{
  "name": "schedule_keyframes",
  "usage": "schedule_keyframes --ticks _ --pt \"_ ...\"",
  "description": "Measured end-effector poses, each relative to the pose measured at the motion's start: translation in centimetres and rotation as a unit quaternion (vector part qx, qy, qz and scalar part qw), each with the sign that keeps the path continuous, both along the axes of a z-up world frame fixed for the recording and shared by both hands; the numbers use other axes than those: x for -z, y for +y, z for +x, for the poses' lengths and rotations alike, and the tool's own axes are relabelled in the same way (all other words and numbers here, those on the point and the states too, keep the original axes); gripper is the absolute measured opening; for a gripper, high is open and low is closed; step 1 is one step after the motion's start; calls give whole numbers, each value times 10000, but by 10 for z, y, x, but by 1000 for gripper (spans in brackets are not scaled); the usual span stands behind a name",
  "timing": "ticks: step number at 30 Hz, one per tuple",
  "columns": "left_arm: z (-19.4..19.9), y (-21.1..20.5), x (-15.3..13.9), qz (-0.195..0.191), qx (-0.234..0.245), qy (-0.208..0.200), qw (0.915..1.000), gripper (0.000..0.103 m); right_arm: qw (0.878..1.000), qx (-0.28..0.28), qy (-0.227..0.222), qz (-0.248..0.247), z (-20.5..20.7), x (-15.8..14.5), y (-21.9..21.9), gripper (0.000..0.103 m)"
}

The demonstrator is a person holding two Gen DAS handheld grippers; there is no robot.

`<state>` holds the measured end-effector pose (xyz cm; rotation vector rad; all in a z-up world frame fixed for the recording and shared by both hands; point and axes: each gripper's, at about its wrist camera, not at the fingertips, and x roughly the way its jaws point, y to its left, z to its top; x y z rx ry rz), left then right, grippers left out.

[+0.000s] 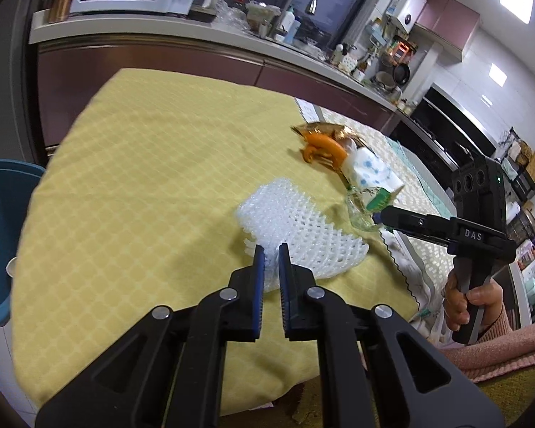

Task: Collect trash
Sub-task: 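Grasp the foam net with the left gripper while the right gripper grasps the green wrapper, then carry the net and wrapper to the teal bin and release both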

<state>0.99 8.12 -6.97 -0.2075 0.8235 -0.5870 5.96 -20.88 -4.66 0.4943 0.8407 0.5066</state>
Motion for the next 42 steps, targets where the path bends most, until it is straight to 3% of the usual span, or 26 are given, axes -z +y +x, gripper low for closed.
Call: schedule_keyframes --ticks 18,42 --pt "-12 46 -18 -137 -518 -271 9982 8 9978 -604 -273 13 23 -23 46 40" --pt "-31 117 -37 -254 -1381 -521 9887 7 9895 -1356 -510 -23 44 -40 108 40"
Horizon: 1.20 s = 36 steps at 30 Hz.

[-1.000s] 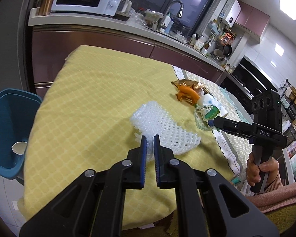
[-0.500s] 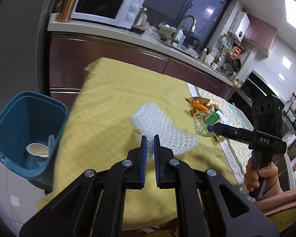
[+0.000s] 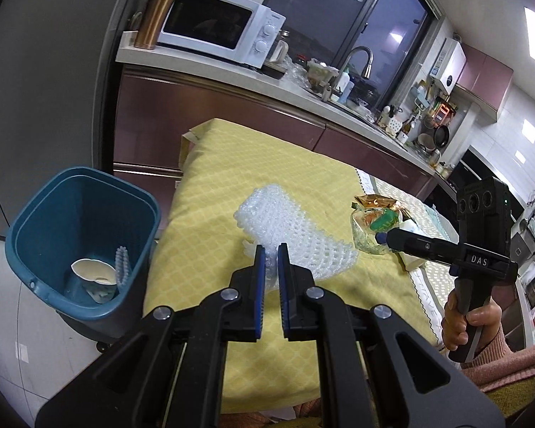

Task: Collect trash
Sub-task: 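Carry the net and wrapper to the teal bin and release both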

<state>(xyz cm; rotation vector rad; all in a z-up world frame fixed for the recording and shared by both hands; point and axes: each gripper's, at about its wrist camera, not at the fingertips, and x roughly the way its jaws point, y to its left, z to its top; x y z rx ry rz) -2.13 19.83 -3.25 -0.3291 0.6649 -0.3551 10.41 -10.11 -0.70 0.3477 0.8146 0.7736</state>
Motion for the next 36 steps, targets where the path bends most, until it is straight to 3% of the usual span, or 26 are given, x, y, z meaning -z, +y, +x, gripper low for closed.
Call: schedule_keyframes --ticks 36 --pt "-15 85 1 -80 -1213 20 9926 7 9924 -1207 -149 -204 38 -13 111 40"
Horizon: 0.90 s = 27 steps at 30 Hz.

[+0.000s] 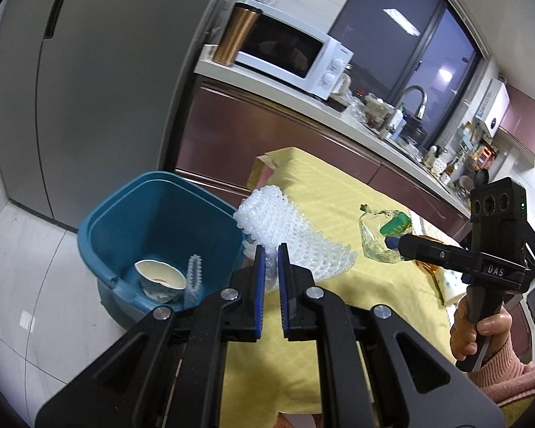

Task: Collect trash
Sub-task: 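Carry the net and wrapper to the teal bin and release both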

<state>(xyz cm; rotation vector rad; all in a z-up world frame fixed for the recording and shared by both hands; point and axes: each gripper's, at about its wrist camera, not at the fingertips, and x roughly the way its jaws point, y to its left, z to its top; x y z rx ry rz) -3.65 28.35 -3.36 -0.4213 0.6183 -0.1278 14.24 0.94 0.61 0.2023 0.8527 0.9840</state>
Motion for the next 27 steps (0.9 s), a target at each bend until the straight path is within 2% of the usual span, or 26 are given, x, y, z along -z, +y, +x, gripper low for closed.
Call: schedule_keyframes --ticks 9,27 --pt "3 31 15 57 -449 198 9988 7 9993 -302 -32 -224 13 3 42 40" --pt "30 56 50 344 -924 766 9922 7 9939 -608 199 -894 42 39 110 40"
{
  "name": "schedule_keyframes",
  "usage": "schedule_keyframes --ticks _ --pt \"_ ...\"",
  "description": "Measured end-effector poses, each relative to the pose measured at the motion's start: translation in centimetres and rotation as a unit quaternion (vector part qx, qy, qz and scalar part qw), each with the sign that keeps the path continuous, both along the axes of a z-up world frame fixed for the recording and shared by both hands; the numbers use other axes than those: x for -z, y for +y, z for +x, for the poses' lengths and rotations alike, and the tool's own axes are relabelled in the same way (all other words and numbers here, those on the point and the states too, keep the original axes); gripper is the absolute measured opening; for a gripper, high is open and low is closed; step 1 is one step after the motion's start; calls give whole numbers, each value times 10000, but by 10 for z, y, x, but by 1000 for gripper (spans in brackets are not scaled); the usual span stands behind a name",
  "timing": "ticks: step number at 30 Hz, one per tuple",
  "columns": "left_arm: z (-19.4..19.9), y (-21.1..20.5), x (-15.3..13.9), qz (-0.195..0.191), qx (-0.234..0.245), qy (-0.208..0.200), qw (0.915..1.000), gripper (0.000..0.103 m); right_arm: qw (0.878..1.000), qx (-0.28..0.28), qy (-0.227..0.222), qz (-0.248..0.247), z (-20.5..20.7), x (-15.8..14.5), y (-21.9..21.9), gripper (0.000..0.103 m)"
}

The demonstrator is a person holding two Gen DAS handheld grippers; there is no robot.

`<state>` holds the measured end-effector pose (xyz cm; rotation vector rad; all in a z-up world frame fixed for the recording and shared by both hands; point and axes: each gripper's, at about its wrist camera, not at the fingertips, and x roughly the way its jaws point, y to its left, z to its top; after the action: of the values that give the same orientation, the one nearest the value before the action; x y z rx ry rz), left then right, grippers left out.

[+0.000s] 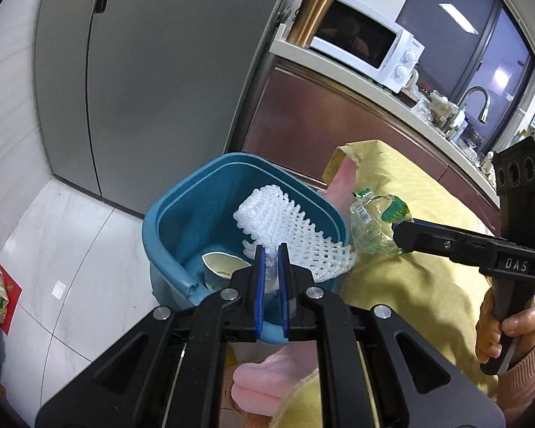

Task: Collect trash
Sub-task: 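Carry the net and wrapper to the teal bin and release both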

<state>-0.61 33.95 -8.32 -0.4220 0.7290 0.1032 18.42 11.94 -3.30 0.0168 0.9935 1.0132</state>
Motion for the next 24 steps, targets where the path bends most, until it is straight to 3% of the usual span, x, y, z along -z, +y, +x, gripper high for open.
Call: schedule_keyframes --ticks 12,15,24 --pt "25 -2 22 -19 -24 315 9995 9 9992 -94 145 -367 13 20 31 43" --pt "30 -3 28 -26 -7 389 9992 10 9990 -71 186 -399 13 23 34 49" --pt "45 -4 38 30 -62 519 9986 23 9994 -2 210 -266 13 20 20 52"
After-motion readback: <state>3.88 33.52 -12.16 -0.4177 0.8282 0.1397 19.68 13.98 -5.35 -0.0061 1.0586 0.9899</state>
